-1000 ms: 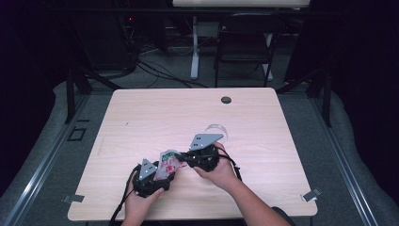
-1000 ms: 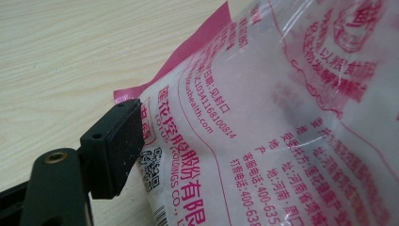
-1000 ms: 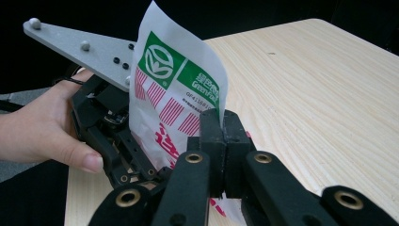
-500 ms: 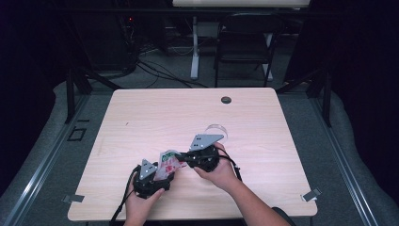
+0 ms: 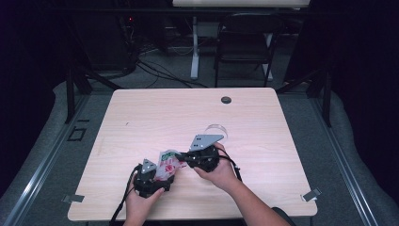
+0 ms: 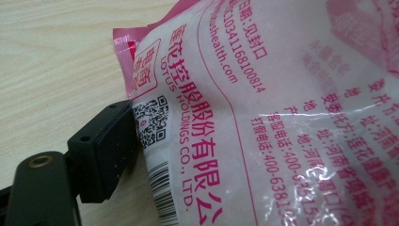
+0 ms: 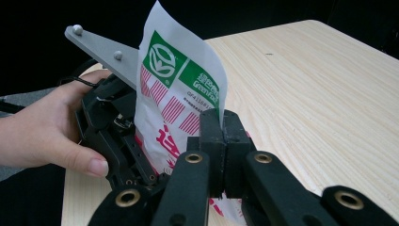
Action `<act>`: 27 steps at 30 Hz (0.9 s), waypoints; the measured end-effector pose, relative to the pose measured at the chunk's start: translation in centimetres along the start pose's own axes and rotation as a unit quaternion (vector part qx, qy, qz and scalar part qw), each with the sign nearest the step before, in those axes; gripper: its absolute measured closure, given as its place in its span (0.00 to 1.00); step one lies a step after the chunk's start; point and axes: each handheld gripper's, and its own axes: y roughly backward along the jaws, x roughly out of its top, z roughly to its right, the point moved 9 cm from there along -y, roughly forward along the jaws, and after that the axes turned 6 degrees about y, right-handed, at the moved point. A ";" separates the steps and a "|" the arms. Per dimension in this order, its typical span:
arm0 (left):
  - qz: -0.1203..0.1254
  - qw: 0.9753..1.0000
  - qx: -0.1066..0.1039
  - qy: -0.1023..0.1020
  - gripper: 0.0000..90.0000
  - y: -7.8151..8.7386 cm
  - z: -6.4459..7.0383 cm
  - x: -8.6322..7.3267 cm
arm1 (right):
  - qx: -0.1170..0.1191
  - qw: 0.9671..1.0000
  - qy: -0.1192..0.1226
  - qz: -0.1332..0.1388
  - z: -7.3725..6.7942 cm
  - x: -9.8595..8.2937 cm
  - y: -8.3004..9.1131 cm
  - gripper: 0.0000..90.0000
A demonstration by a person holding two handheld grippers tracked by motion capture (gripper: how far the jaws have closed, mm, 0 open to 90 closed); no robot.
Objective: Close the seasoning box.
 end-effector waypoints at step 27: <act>-0.008 0.998 0.042 -0.037 0.26 -0.2 0.0 0.0 | -0.004 1.000 -0.002 0.002 0.1 0.0 0.0 1.00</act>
